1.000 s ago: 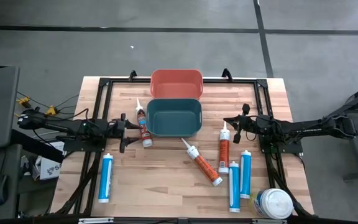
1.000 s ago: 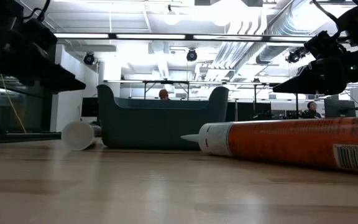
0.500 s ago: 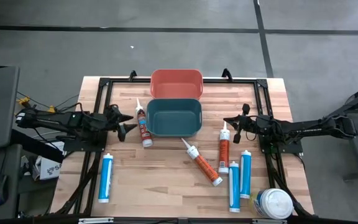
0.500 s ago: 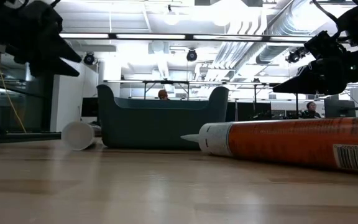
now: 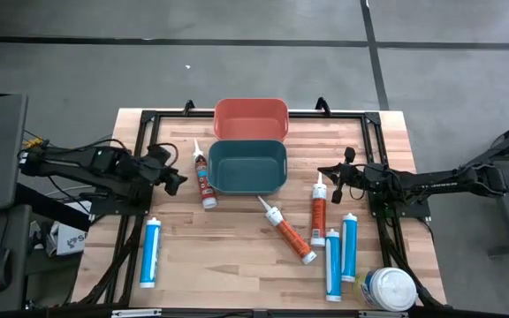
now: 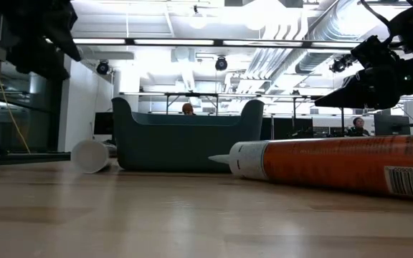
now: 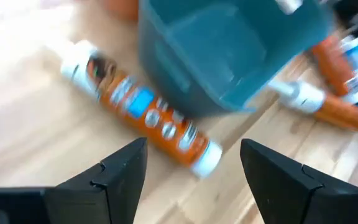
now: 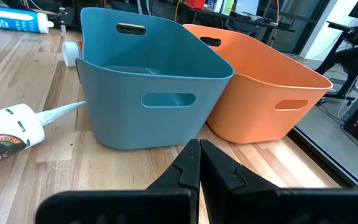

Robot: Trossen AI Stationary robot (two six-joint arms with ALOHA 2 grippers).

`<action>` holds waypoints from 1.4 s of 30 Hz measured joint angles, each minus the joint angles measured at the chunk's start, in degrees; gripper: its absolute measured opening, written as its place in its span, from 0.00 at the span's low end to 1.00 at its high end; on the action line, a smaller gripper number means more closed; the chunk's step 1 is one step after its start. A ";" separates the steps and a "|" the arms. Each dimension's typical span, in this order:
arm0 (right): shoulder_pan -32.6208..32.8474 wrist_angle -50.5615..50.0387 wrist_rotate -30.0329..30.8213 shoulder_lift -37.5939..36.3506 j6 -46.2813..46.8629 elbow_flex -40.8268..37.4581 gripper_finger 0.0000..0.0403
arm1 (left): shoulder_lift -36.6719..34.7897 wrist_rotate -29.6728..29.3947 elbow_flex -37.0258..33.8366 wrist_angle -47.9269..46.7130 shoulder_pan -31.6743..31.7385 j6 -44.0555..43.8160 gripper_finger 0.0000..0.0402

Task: Pick & place silicon tubes, Sealant and Lysol wipes
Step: Put the left blue sealant into the orange bin

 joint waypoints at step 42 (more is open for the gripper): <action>0.00 -0.02 0.00 0.02 -0.01 0.01 0.00 | 55.09 28.99 32.19 -25.45 -29.77 -68.83 0.63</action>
